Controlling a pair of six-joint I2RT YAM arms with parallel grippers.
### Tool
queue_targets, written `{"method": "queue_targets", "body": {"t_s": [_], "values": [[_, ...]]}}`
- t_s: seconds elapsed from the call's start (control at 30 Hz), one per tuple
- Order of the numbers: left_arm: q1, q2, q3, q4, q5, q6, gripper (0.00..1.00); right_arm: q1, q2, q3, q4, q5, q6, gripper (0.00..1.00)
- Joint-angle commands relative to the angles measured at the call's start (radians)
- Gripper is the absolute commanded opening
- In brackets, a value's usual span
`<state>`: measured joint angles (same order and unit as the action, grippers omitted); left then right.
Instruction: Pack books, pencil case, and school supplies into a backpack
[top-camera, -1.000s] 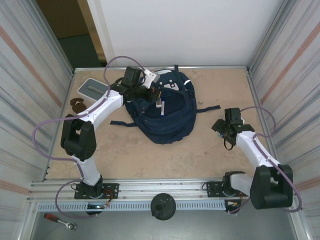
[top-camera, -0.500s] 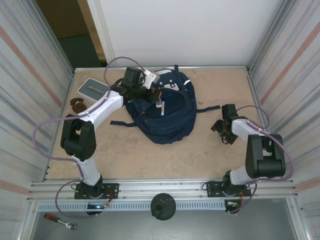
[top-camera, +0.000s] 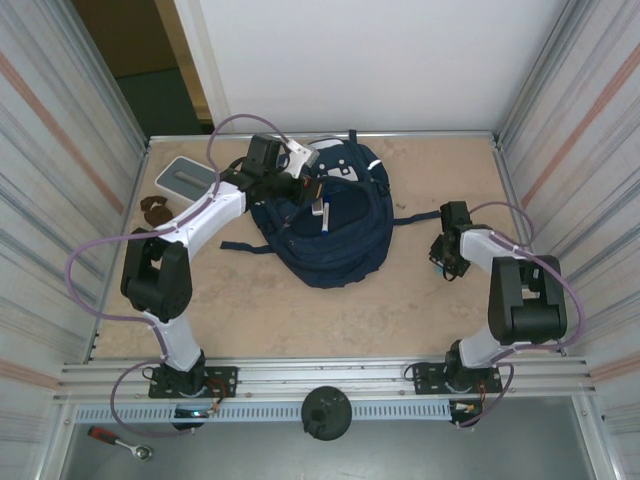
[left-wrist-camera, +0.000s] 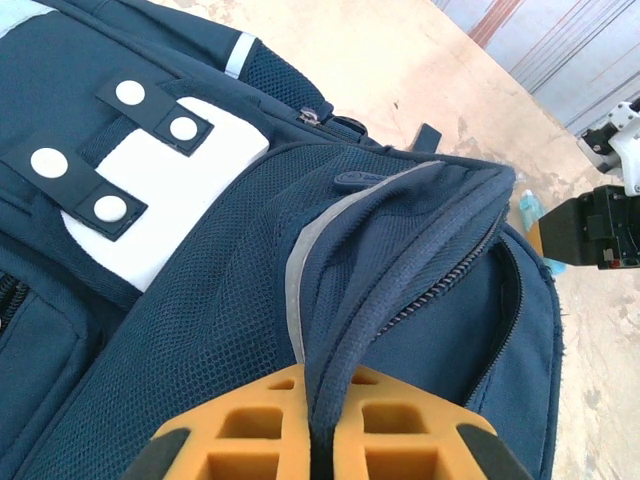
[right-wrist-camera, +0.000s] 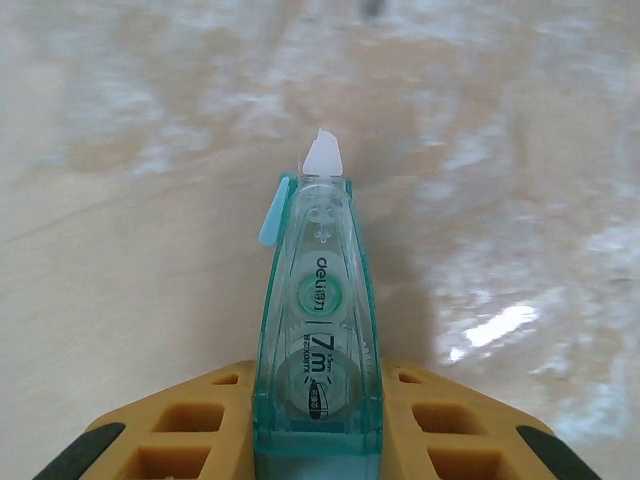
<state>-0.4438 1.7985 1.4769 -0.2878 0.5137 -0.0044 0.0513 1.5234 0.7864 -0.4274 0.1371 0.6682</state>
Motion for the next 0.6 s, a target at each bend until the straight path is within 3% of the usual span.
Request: {"method": "queue_targets", "body": {"t_s": [0.0,0.1,0.23,0.4,0.57], "values": [[0.017,-0.060,-0.011,0.036,0.008,-0.003,0.00,0.084,-0.164,-0.015,0.065,-0.086,-0.030,0.12],[0.017,-0.065,-0.008,0.035,0.005,-0.003,0.00,0.210,-0.302,-0.002,0.080,-0.159,-0.025,0.11],[0.017,-0.066,-0.004,0.032,0.004,-0.005,0.00,0.407,-0.335,0.093,0.091,-0.185,-0.010,0.10],[0.017,-0.059,0.007,0.030,0.010,-0.017,0.00,0.580,-0.140,0.271,0.113,-0.272,0.005,0.10],[0.017,-0.053,0.011,0.027,0.017,-0.022,0.00,0.635,0.064,0.411,0.117,-0.334,0.044,0.10]]}}
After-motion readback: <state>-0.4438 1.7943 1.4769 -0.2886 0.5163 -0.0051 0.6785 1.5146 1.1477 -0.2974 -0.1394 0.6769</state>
